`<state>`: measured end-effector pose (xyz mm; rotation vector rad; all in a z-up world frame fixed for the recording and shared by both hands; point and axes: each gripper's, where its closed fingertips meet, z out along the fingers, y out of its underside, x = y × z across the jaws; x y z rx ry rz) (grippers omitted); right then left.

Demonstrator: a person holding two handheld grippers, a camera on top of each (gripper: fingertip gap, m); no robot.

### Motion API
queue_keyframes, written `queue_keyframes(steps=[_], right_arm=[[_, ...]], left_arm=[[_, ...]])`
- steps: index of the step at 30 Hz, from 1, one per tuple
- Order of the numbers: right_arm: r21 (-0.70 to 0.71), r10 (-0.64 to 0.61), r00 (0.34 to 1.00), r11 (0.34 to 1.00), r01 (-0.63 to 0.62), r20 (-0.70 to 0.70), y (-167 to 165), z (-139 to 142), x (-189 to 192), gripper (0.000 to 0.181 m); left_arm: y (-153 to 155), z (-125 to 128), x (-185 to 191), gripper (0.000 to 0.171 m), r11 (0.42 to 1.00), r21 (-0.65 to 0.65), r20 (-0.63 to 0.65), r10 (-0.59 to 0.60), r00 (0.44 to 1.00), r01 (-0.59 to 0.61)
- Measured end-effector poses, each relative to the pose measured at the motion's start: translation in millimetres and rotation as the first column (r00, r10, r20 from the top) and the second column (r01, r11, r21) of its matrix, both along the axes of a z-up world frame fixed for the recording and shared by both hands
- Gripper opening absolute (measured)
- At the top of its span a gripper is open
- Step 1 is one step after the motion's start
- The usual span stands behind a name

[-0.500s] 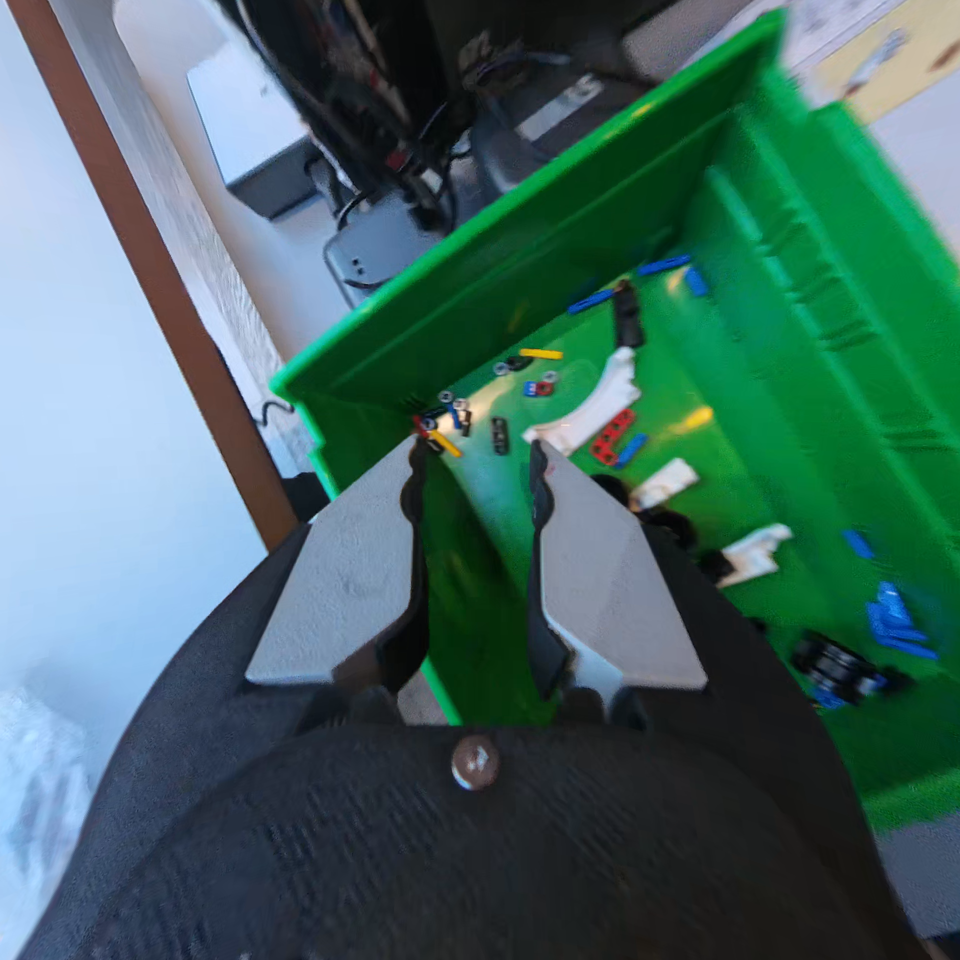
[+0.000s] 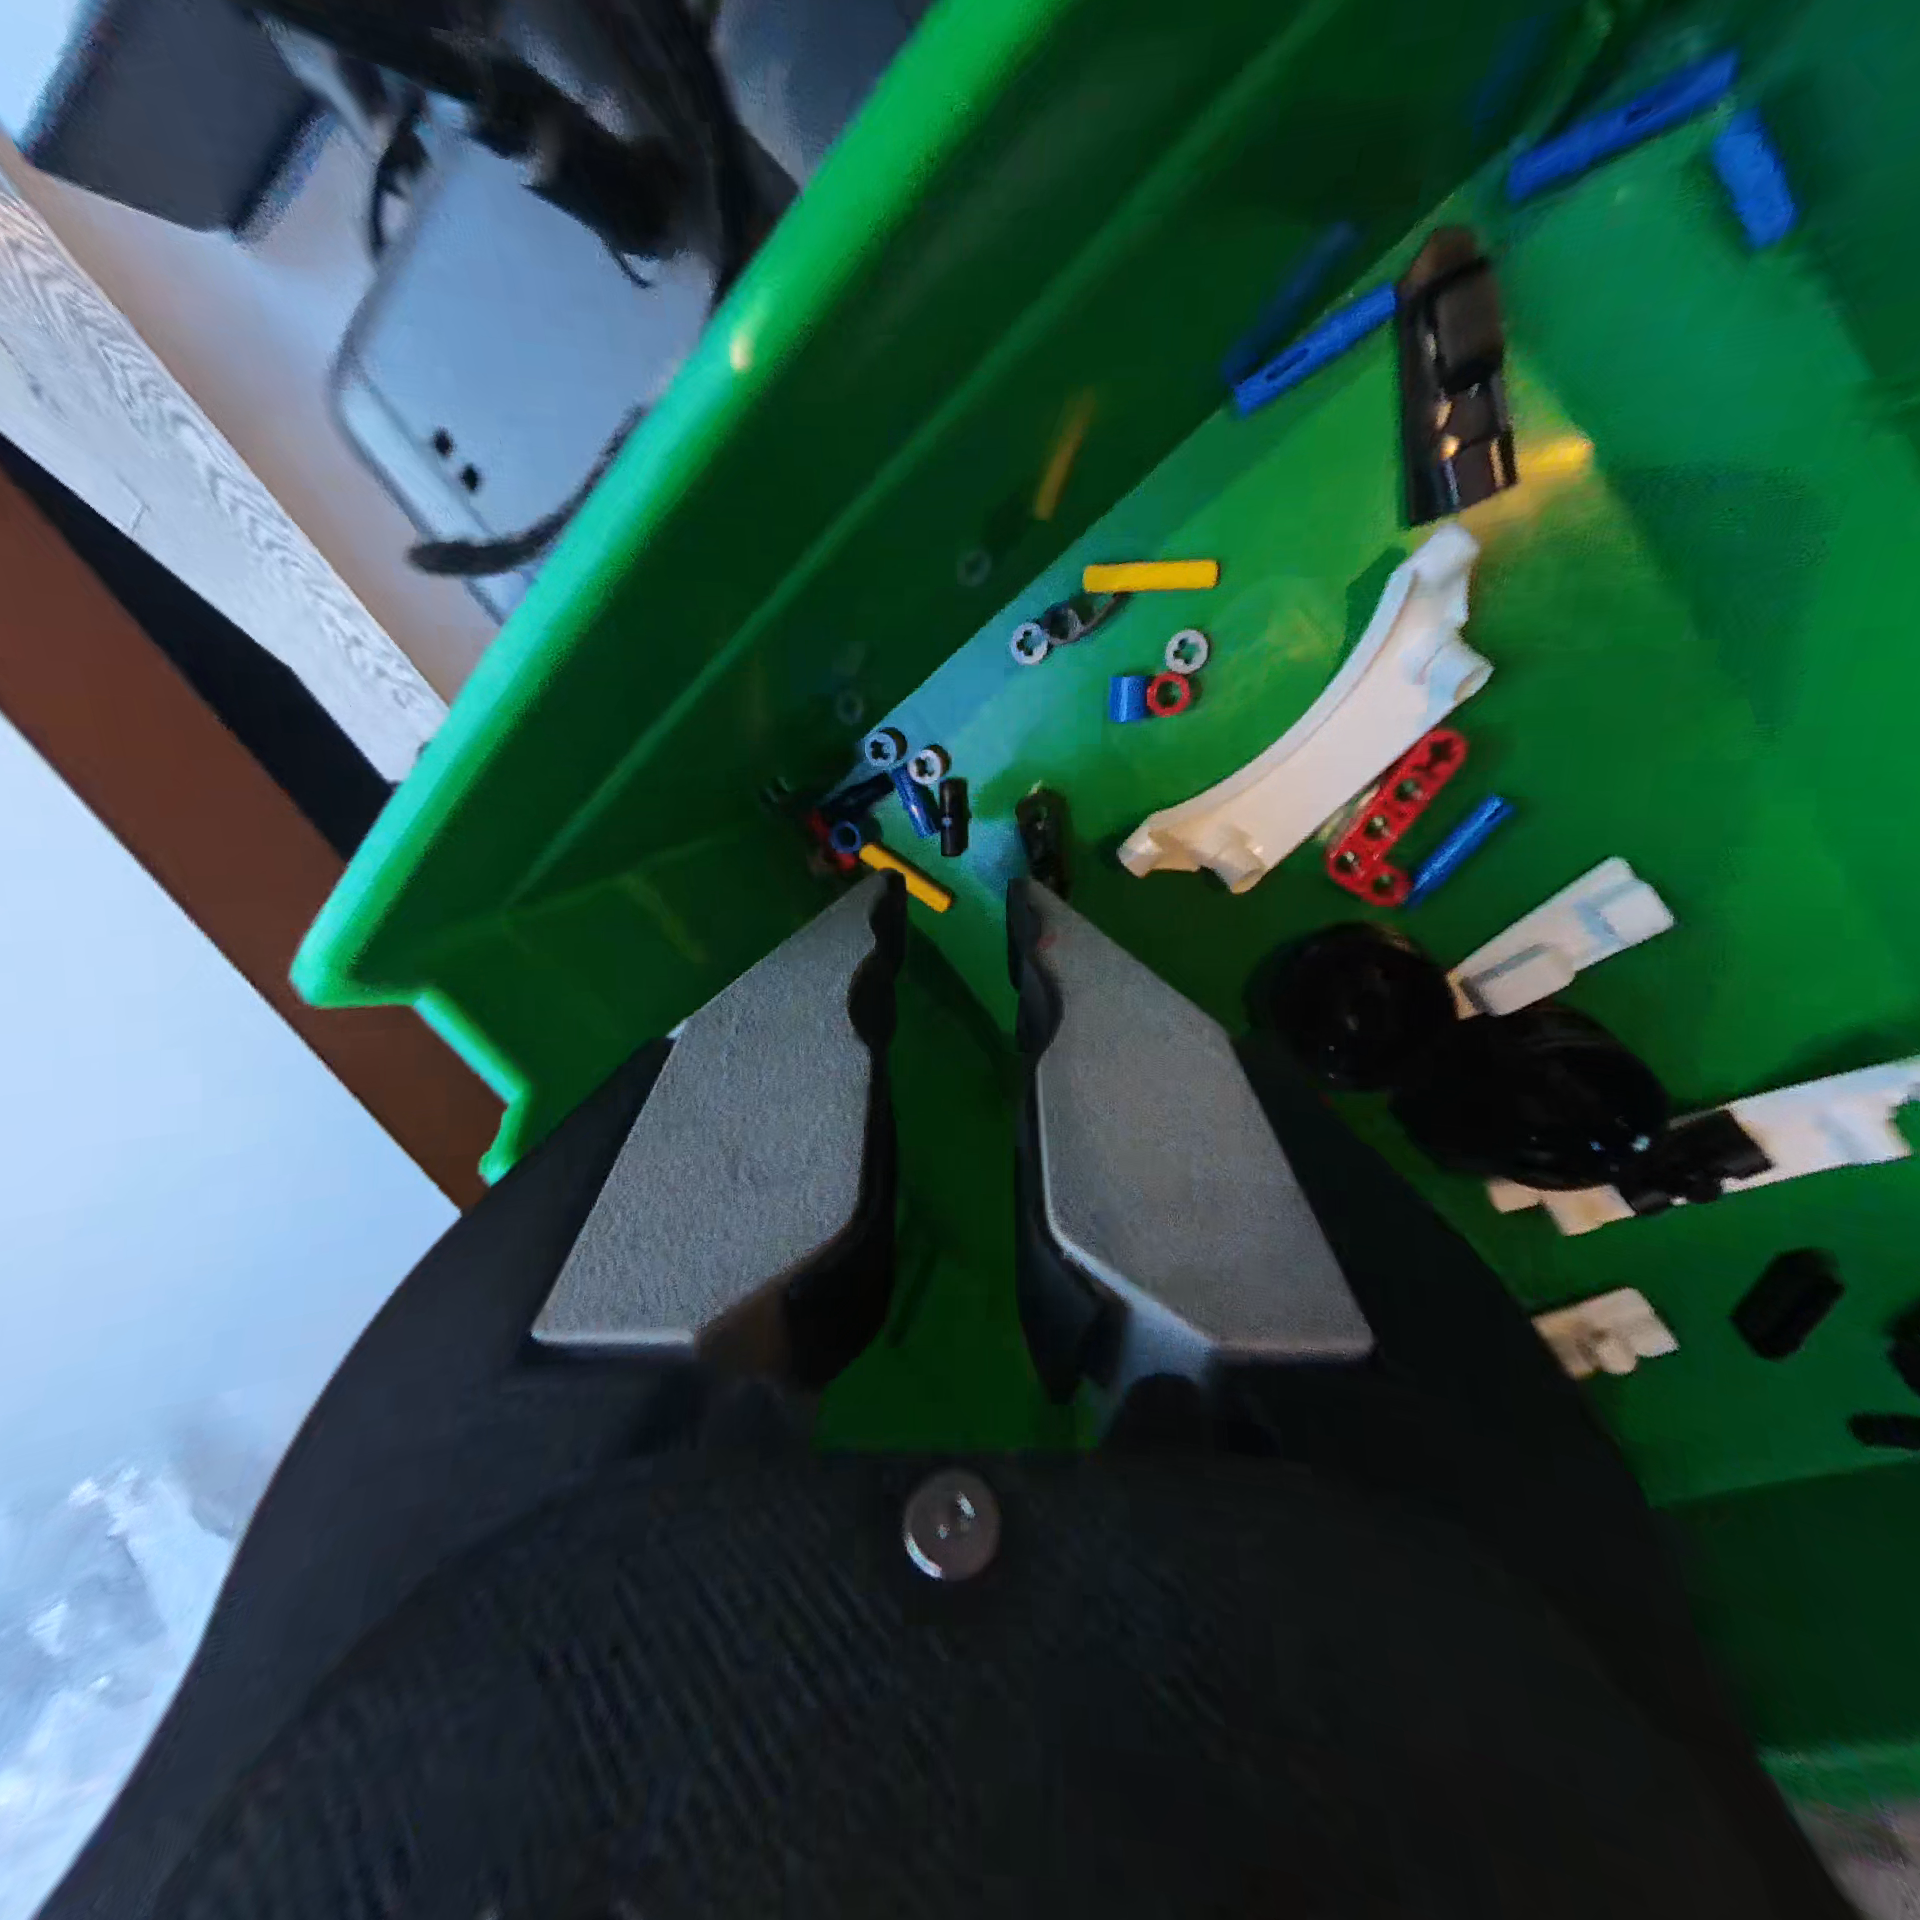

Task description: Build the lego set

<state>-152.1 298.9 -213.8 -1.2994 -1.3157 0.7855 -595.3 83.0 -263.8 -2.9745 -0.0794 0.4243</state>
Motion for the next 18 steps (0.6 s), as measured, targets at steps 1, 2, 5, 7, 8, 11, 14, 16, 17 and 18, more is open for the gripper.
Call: queue_keyframes(steps=[1, 2, 5, 7, 8, 11, 14, 16, 17, 18], right_arm=[[-0.008, 0.006, 1.000, 1.000, -0.006, -0.014, -0.5, 2.0, 0.9, 0.019], [-0.017, 0.012, 1.000, 1.000, -0.013, -0.028, -0.9, 4.0, 1.8, 0.018], [-0.053, 0.040, 0.996, 0.998, -0.044, -0.076, -3.3, 10.6, 4.6, 0.018], [-0.082, 0.055, 0.993, 0.995, -0.064, -0.108, -4.1, 14.6, 6.8, 0.018], [-0.098, 0.063, 0.991, 0.992, -0.075, -0.121, -4.4, 16.2, 8.0, 0.018], [-0.138, 0.081, 0.984, 0.985, -0.103, -0.158, -4.8, 20.6, 11.0, 0.018], [-0.163, 0.102, 0.978, 0.978, -0.133, -0.184, -6.7, 23.8, 12.7, 0.017], [-0.174, 0.113, 0.974, 0.974, -0.148, -0.195, -8.0, 25.1, 13.1, 0.017], [-0.179, 0.117, 0.973, 0.972, -0.154, -0.200, -8.3, 25.5, 13.2, 0.017], [-0.186, 0.120, 0.972, 0.970, -0.159, -0.204, -8.4, 25.8, 13.3, 0.016]], left_arm=[[-1.8, -4.5, -0.7, 0.019, 0.999, -0.043, -0.004, -0.012, 1.000, 0.012], [-4.1, -8.8, -2.1, 0.019, 0.996, -0.085, -0.004, -0.015, 1.000, 0.015], [-4.0, -14.8, -5.4, 0.011, 0.990, -0.142, 0.036, 0.023, 0.999, -0.018], [0.2, -12.9, -12.6, 0.006, 0.990, -0.138, 0.029, 0.047, 0.999, -0.042], [2.6, -13.1, -13.7, 0.007, 0.990, -0.134, 0.040, 0.052, 0.998, -0.046], [-0.5, -20.6, -12.2, 0.011, 0.982, -0.177, 0.093, 0.082, 0.992, -0.065], [-3.4, -24.5, -11.5, 0.013, 0.974, -0.219, 0.094, 0.084, 0.992, -0.062], [-1.0, -25.6, -11.2, 0.005, 0.974, -0.220, 0.094, 0.079, 0.992, -0.056], [-0.6, -26.1, -10.3, 0.003, 0.973, -0.224, 0.101, 0.083, 0.991, -0.058], [-0.7, -26.1, -10.2, 0.003, 0.972, -0.229, 0.103, 0.084, 0.991, -0.059]])
